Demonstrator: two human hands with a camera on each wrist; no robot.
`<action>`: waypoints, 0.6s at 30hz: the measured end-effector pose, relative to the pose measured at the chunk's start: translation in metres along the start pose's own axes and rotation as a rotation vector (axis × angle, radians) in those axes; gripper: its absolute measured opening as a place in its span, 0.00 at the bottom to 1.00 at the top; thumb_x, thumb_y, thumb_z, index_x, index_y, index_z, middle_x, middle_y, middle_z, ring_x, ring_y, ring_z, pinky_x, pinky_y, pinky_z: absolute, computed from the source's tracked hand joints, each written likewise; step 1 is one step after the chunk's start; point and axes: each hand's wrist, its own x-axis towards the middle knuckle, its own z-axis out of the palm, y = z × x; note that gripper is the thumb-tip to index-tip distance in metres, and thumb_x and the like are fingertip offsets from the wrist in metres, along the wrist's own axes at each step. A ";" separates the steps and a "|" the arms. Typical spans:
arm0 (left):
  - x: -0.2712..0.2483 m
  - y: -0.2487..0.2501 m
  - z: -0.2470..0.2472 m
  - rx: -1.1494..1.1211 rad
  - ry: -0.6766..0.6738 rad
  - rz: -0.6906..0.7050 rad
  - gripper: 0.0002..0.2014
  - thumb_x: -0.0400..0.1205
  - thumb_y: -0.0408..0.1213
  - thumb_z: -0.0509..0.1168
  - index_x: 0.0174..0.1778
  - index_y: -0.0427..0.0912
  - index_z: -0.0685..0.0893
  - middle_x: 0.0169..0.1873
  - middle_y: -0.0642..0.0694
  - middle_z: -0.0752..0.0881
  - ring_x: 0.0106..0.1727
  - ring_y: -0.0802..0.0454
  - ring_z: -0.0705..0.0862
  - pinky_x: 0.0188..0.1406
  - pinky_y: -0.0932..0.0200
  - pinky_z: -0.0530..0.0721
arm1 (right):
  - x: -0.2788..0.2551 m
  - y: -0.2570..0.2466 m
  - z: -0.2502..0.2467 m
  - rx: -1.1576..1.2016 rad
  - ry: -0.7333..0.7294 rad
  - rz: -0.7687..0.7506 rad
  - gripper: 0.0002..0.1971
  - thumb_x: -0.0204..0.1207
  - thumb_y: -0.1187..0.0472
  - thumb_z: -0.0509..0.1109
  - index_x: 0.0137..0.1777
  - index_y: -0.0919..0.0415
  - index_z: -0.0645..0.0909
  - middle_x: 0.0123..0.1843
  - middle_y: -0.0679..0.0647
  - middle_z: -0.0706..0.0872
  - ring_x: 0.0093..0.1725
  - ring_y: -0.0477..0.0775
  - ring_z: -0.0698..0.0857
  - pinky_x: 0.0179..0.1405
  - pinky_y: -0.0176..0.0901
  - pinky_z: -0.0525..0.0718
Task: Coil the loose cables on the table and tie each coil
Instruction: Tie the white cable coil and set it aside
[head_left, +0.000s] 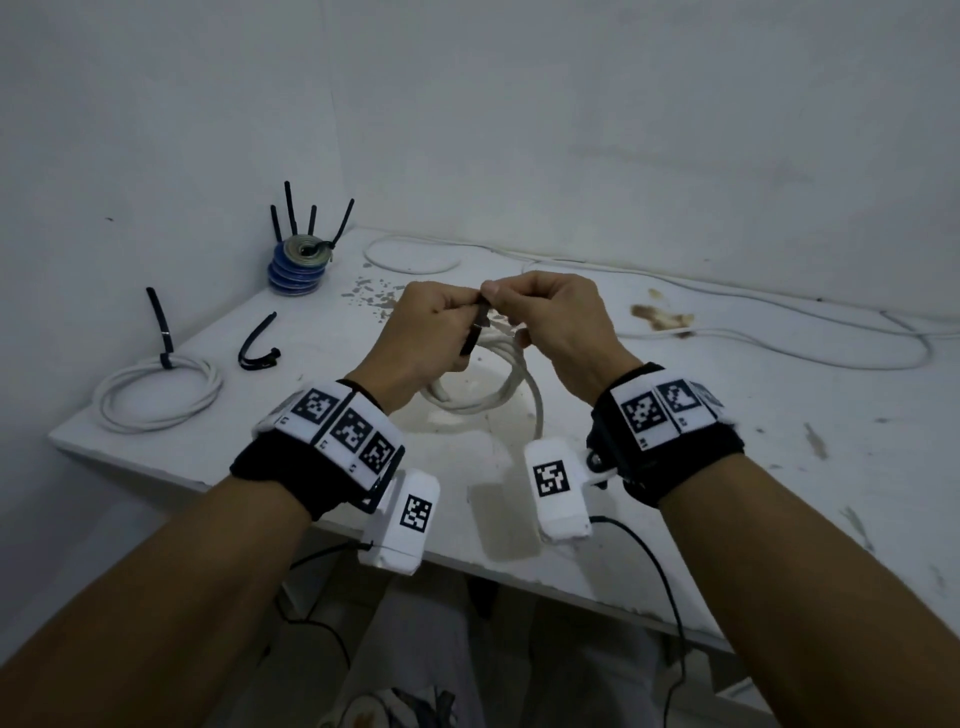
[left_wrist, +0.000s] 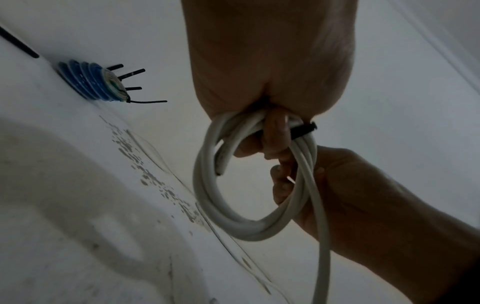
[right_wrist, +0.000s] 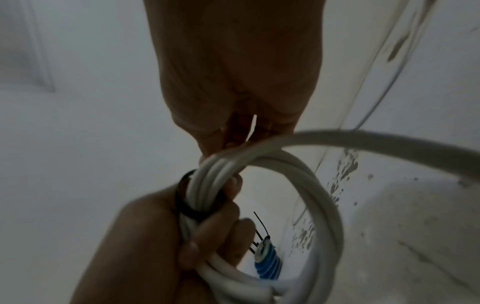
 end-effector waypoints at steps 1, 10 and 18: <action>0.000 0.000 0.000 -0.002 0.018 0.022 0.14 0.85 0.25 0.58 0.40 0.31 0.88 0.26 0.43 0.71 0.22 0.55 0.65 0.20 0.62 0.65 | 0.000 0.000 0.003 -0.027 0.041 -0.034 0.07 0.75 0.60 0.78 0.39 0.63 0.89 0.32 0.50 0.88 0.29 0.40 0.83 0.31 0.34 0.80; -0.004 -0.008 0.000 -0.043 0.011 -0.026 0.11 0.84 0.54 0.66 0.44 0.58 0.92 0.30 0.49 0.88 0.27 0.44 0.66 0.24 0.57 0.66 | 0.008 0.002 0.014 -0.258 0.183 -0.144 0.12 0.84 0.56 0.68 0.43 0.64 0.84 0.37 0.54 0.89 0.38 0.47 0.87 0.39 0.34 0.84; -0.001 -0.010 -0.006 -0.098 -0.018 -0.102 0.10 0.85 0.41 0.68 0.60 0.47 0.90 0.28 0.48 0.82 0.29 0.51 0.74 0.23 0.61 0.67 | 0.009 0.007 0.007 -0.277 0.125 -0.144 0.14 0.86 0.56 0.64 0.41 0.61 0.80 0.40 0.57 0.89 0.34 0.52 0.90 0.32 0.47 0.88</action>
